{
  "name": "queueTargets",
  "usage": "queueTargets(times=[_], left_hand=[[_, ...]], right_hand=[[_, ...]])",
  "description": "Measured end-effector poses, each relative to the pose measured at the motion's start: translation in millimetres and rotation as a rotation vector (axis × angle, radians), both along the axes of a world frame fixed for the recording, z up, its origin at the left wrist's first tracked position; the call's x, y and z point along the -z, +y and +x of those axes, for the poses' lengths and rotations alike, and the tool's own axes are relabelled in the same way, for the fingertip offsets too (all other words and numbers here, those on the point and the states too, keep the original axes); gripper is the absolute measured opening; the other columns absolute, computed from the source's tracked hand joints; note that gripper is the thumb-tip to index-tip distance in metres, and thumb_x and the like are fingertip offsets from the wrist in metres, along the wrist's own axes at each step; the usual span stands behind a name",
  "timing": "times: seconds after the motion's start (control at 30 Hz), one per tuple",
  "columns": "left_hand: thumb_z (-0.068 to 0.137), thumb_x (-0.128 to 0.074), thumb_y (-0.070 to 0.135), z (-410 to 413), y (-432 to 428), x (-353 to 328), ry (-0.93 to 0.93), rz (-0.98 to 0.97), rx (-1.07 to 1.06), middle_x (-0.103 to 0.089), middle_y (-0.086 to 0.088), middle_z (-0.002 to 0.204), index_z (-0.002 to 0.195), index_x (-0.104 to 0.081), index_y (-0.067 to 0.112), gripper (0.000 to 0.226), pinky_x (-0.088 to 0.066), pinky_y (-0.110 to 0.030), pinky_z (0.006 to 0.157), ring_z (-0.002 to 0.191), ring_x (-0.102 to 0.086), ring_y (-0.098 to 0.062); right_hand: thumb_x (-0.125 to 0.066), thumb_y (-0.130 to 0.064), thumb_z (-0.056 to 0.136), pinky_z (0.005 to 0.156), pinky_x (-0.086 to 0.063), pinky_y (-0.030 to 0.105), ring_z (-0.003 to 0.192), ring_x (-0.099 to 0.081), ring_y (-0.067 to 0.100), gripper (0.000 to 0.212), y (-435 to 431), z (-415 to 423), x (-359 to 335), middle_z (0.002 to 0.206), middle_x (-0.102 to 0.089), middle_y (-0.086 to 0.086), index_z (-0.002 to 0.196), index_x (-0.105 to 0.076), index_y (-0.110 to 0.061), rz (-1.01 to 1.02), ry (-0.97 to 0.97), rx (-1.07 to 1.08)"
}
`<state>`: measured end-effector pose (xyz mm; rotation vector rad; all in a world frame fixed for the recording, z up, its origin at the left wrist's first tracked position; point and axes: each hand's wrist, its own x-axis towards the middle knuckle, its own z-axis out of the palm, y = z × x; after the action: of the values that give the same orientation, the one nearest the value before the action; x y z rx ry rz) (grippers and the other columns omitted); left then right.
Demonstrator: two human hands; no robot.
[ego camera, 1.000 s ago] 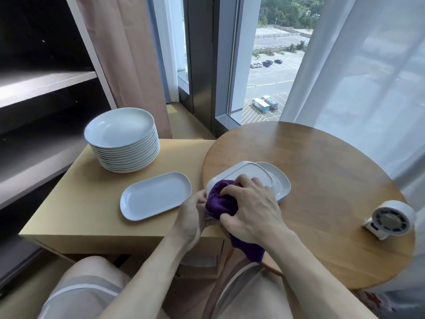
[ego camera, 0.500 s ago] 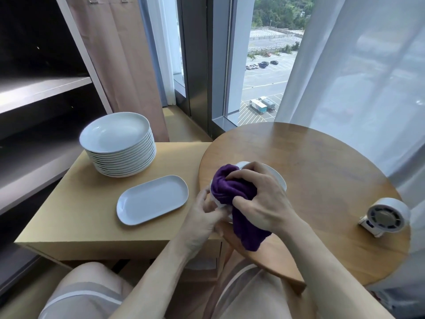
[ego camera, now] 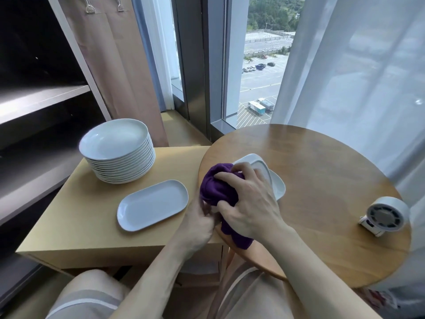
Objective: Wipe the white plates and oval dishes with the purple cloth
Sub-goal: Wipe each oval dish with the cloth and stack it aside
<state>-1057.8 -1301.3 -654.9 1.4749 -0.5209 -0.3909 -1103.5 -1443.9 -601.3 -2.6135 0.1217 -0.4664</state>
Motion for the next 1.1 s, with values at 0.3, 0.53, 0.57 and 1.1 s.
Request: queueTargets(times=[0.3,0.53,0.57,1.1], left_hand=[[0.098,-0.059,-0.005,-4.5,-2.8,-7.6,-0.013,0.088,0.045,-0.073,-0.017,0.096,0.121,-0.053,0.026,0.04,-0.056,-0.052,0.083,0.089,-0.07,-0.037],[0.092,-0.063,0.007,-4.9,-2.9,-6.1,-0.036,0.119,0.037,-0.073,-0.014,0.097,0.12,-0.054,0.035,0.04,-0.057,-0.055,0.09,0.093,-0.071,-0.035],[0.093,-0.063,0.006,-4.8,-3.0,-5.7,-0.031,0.114,0.038,-0.073,-0.014,0.099,0.119,-0.055,0.035,0.04,-0.058,-0.055,0.091,0.094,-0.072,-0.034],[0.096,-0.058,-0.009,-4.6,1.2,17.3,0.483,-0.156,-0.132,-0.07,-0.01,0.126,0.131,-0.053,0.023,0.047,-0.059,-0.032,0.074,0.107,-0.07,-0.026]], right_hand=[[-0.052,-0.048,0.07,0.109,-0.04,0.044,0.122,-0.045,0.019,0.059,-55.5,6.4,-1.6,0.122,-0.046,-0.014,0.127,-0.064,-0.046,0.255,0.001,0.275],[-0.053,-0.044,0.071,0.107,-0.043,0.043,0.117,-0.054,0.021,0.06,-79.7,5.1,10.3,0.118,-0.051,-0.012,0.13,-0.062,-0.048,0.471,0.019,0.384],[-0.054,-0.042,0.071,0.105,-0.045,0.042,0.115,-0.055,0.02,0.06,-82.8,4.5,12.7,0.117,-0.053,-0.01,0.131,-0.063,-0.046,0.512,0.029,0.391],[-0.06,-0.041,0.055,0.082,-0.057,0.039,0.089,-0.066,0.016,0.038,-95.4,-1.9,26.9,0.088,-0.072,-0.015,0.091,-0.073,-0.047,0.537,0.274,0.331]])
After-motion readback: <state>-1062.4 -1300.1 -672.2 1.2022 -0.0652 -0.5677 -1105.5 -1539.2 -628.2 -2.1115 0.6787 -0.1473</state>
